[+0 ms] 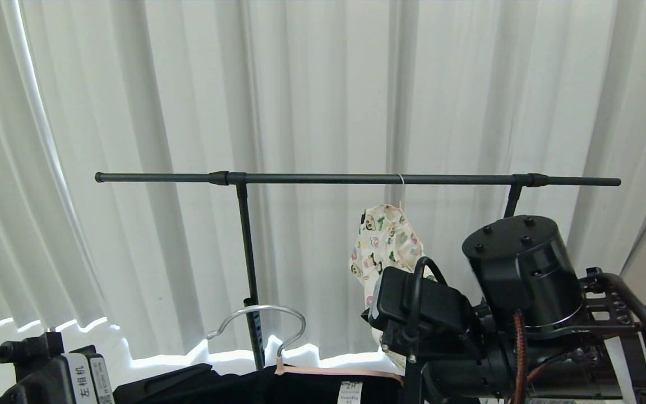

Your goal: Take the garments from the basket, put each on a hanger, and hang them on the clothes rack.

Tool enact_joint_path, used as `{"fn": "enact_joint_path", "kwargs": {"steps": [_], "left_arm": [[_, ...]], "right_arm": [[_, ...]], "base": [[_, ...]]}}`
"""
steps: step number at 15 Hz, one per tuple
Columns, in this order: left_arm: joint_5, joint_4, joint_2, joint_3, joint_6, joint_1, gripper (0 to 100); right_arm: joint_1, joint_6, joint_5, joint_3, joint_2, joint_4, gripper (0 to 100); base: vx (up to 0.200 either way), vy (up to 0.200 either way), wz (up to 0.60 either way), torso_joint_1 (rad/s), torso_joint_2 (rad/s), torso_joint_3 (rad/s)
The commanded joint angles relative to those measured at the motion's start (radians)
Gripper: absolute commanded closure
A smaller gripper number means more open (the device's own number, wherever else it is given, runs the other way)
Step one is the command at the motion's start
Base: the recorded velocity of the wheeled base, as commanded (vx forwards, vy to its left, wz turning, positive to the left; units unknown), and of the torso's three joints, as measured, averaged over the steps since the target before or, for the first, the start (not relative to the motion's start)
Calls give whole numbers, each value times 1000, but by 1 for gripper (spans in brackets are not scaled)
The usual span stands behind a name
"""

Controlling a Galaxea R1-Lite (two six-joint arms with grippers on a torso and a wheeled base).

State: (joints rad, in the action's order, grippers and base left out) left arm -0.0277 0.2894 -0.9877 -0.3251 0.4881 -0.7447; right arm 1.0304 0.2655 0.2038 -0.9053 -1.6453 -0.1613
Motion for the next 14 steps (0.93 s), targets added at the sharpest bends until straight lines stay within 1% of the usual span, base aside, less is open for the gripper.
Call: {"fn": "enact_joint_path", "kwargs": {"steps": [1, 5, 6, 14], "left_arm": [[0, 1, -2, -3, 0, -5, 100], [0, 1, -3, -3, 0, -5, 100], [0, 1, -2, -3, 0, -5, 100], [0, 1, 1, -5, -2, -4, 100]], "right_arm": [[0, -2, 0, -3, -11, 5, 0], [2, -2, 0, -3, -11, 5, 0], [2, -2, 0, -1, -10, 6, 100], [3, 3, -6, -4, -7, -3, 100]], "base": [[0, 0, 0, 0, 0, 0], [0, 0, 0, 0, 0, 0], [0, 0, 0, 0, 0, 0], [0, 0, 0, 0, 0, 0]]}}
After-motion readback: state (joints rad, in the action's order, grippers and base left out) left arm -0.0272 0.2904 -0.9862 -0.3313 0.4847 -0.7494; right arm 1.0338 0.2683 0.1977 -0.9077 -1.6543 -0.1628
